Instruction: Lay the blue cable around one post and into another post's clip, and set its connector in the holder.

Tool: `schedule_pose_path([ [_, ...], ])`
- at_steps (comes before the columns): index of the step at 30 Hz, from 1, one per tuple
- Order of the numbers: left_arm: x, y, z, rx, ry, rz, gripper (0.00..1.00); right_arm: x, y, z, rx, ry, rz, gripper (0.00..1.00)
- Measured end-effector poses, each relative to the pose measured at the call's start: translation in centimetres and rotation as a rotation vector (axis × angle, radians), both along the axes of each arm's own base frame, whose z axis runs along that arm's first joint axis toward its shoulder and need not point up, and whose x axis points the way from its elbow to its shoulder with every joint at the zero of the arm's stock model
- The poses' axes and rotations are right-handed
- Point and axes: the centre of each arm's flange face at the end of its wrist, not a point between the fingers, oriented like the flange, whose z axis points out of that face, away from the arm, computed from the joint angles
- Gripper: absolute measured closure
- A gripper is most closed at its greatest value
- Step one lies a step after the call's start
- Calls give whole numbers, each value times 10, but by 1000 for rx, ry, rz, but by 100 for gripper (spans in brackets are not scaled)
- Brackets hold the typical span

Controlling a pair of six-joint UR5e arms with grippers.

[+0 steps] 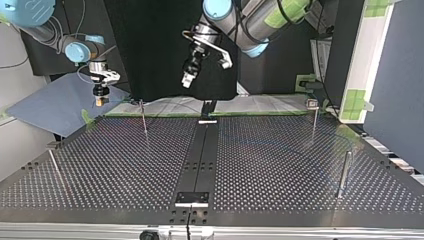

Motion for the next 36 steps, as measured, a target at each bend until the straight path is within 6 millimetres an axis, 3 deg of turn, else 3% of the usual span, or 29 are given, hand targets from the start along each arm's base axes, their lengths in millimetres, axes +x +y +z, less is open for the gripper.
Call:
schedule_pose_path([
  [7,-6,28,9,43,-6,70,0,3,1,0,0,-1,4,100],
  [27,5,106,49,-12,-148,115,0,6,2,-3,2,-7,9,100],
  [36,0,139,29,37,-116,116,0,8,3,-5,6,-7,12,100],
])
